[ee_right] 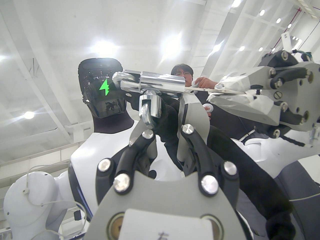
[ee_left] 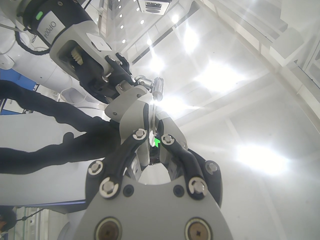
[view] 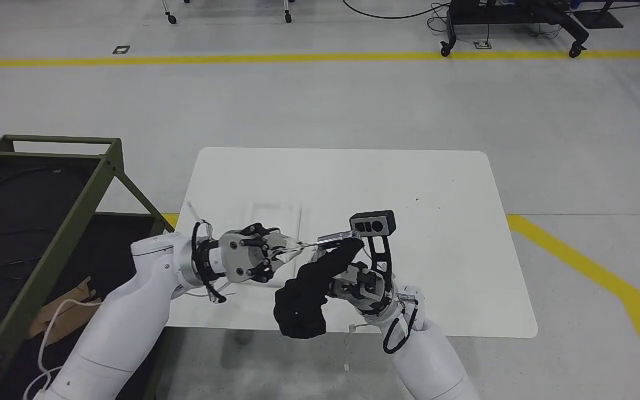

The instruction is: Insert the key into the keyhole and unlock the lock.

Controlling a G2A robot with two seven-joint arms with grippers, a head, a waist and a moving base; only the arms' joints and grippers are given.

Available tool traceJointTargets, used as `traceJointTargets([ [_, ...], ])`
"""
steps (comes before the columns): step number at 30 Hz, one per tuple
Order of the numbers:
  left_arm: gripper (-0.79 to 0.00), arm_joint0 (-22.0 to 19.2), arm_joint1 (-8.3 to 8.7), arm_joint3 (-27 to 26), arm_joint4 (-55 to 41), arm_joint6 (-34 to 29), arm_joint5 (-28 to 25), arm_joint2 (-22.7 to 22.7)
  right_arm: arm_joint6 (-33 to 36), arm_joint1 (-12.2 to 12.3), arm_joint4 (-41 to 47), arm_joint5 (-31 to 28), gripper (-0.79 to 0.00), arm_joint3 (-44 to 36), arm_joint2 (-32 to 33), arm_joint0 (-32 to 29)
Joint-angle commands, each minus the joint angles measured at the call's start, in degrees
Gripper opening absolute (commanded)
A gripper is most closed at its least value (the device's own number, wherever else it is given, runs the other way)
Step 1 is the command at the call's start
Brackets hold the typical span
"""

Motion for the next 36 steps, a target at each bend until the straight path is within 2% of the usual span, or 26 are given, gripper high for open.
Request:
traceJointTargets([
  [1, -0.785, -0.22, -0.04, 0.06, -0.02, -0.02, -0.02, 0.23, 0.0, 0.0, 0.0, 0.0, -0.785, 0.0, 0.0, 0.0],
  [36, -0.785, -2.34, -0.67, 0.11, 0.63, 0.96, 0.37, 1.92, 0.0, 0.0, 0.0, 0.0, -0.785, 0.0, 0.0, 0.0],
])
